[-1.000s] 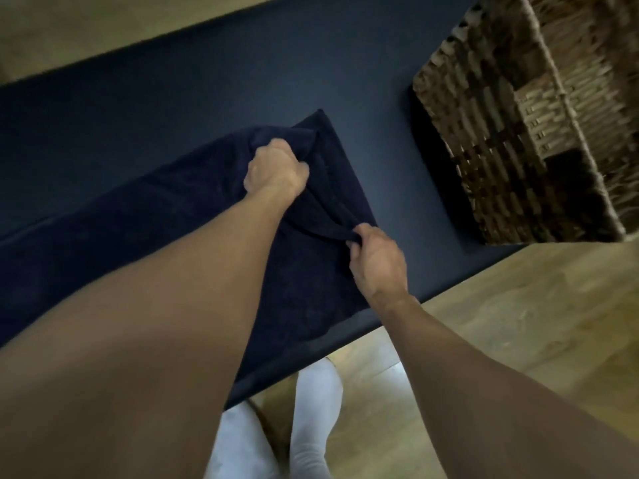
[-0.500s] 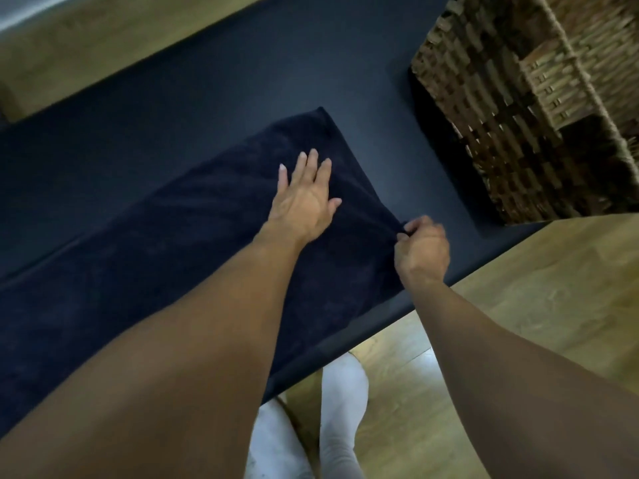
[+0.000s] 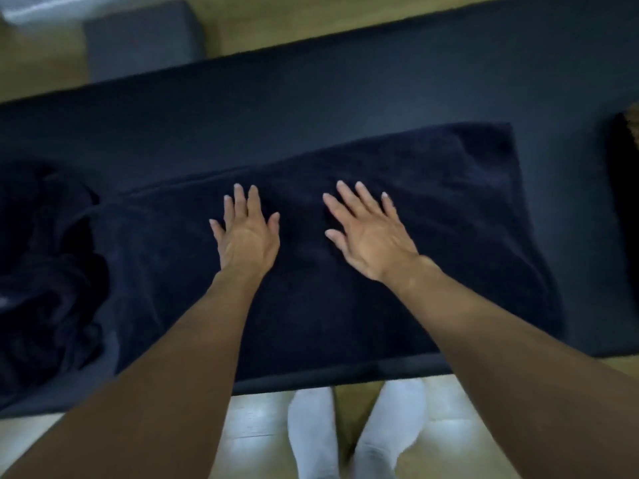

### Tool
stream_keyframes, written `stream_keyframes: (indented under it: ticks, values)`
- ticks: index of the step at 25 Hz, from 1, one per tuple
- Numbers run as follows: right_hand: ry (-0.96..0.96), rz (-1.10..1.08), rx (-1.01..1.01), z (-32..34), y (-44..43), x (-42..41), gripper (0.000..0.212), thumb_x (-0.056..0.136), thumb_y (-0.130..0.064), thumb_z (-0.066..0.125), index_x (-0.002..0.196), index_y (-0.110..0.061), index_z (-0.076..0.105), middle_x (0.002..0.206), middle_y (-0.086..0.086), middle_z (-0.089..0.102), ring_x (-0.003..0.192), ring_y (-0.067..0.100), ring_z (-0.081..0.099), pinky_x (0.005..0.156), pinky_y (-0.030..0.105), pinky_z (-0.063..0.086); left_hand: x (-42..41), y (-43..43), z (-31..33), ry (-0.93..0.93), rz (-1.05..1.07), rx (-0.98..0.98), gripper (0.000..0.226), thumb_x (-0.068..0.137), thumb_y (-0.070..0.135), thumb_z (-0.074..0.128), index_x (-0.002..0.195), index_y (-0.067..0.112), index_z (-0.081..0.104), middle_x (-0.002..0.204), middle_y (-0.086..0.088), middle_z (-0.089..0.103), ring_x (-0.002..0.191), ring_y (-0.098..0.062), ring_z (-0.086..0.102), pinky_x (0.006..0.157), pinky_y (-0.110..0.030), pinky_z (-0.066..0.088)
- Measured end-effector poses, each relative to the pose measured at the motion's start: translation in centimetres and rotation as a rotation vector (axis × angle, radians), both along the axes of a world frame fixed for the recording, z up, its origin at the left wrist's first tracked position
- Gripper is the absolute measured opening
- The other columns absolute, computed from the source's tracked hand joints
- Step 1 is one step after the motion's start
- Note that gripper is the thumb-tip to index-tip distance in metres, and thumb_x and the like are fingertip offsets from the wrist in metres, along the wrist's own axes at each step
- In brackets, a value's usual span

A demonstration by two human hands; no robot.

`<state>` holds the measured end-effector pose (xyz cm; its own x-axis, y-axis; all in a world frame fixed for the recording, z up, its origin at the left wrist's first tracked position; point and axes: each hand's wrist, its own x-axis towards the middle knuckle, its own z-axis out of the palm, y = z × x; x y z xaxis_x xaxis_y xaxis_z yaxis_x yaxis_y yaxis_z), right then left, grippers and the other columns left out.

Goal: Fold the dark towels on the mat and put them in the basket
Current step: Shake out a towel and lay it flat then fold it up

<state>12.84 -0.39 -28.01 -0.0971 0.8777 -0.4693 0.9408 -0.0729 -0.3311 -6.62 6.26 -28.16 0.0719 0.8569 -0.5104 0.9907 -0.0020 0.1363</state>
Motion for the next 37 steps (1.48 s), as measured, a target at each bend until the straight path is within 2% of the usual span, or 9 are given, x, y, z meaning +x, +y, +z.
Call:
stream_keyframes:
  ticks: [10,13,16,19,24,28,30,33,37]
  values:
    - [-0.267,0.02,0.061,-3.6,0.9,2.4,0.074,0.093,-0.07,-0.001,0.156,-0.032,-0.009,0.161,-0.014,-0.018,0.15,0.015,-0.015,0.121,0.048,-0.008,-17.6,0.9,-1.1,0.011,0.304,-0.124,0.084,0.096,0.066,0.029,0.155,0.027,-0.015,0.161,0.014,-0.024,0.15,-0.02,-0.02,0.119,-0.06,0.0]
    - [-0.257,-0.045,-0.032,-2.7,1.7,1.3,0.069,0.099,-0.062,0.011,0.156,-0.029,-0.009,0.163,-0.011,-0.017,0.15,0.017,-0.016,0.12,0.053,-0.007,-18.9,0.3,-1.1,-0.114,0.368,-0.006,0.077,0.1,0.054,0.037,0.158,0.019,0.001,0.166,0.001,-0.009,0.152,-0.024,-0.008,0.121,-0.055,0.0]
    - [-0.233,-0.077,0.053,-0.8,3.7,-0.7,0.066,0.102,-0.044,0.039,0.157,-0.022,0.01,0.165,0.002,0.004,0.152,0.025,0.002,0.119,0.06,0.002,-19.7,-5.4,-0.7,-0.094,0.474,0.191,0.06,0.101,0.041,0.047,0.152,0.015,0.031,0.161,-0.01,0.025,0.145,-0.033,0.024,0.116,-0.055,0.021]
    - [-0.136,0.076,0.141,0.3,7.6,-4.0,0.061,0.1,-0.038,0.049,0.154,-0.022,0.025,0.164,0.003,0.015,0.15,0.027,0.012,0.118,0.059,0.01,-19.0,-12.2,-0.2,0.036,0.778,0.247,0.054,0.094,0.045,0.059,0.137,0.015,0.045,0.142,-0.014,0.045,0.128,-0.039,0.04,0.1,-0.056,0.033]
    - [-0.114,0.126,-0.006,-0.8,11.5,-10.1,0.067,0.1,-0.034,0.051,0.156,-0.024,0.014,0.164,0.002,0.013,0.151,0.028,0.009,0.118,0.061,0.007,-17.8,-14.9,1.1,0.061,1.503,0.14,0.083,0.083,0.06,0.065,0.139,0.005,0.035,0.139,-0.019,0.043,0.126,-0.039,0.044,0.099,-0.05,0.04]
    - [-0.274,0.134,0.024,-0.2,13.0,-11.4,0.059,0.096,-0.041,0.057,0.145,-0.018,0.036,0.141,0.015,0.037,0.133,0.036,0.033,0.11,0.057,0.024,-17.7,-15.6,-0.8,-0.405,2.148,0.107,0.09,0.073,0.06,0.076,0.136,0.007,0.041,0.137,-0.013,0.049,0.118,-0.035,0.055,0.096,-0.049,0.051]
    - [-0.27,0.134,0.023,0.0,13.6,-11.0,0.052,0.095,-0.042,0.059,0.139,-0.018,0.043,0.136,0.014,0.041,0.128,0.036,0.036,0.104,0.054,0.029,-17.8,-15.2,-1.2,-0.568,2.146,0.121,0.074,0.079,0.053,0.074,0.134,0.009,0.05,0.133,-0.009,0.057,0.117,-0.032,0.059,0.096,-0.045,0.052]
    - [-0.156,0.059,0.027,-0.3,14.4,-9.8,0.045,0.097,-0.037,0.058,0.134,-0.016,0.046,0.131,0.014,0.05,0.125,0.034,0.041,0.103,0.05,0.028,-18.0,-11.6,-0.6,-0.415,1.94,0.337,0.056,0.091,0.036,0.067,0.137,0.008,0.051,0.131,-0.012,0.06,0.119,-0.034,0.058,0.101,-0.043,0.049]
    - [-0.06,-0.26,0.058,0.4,16.3,-5.8,0.04,0.099,-0.031,0.056,0.132,-0.012,0.045,0.128,0.018,0.056,0.124,0.037,0.047,0.105,0.048,0.028,-17.7,-2.0,0.1,-0.725,1.72,0.534,0.055,0.097,0.025,0.061,0.147,0.013,0.043,0.141,-0.005,0.053,0.123,-0.022,0.055,0.107,-0.034,0.044]
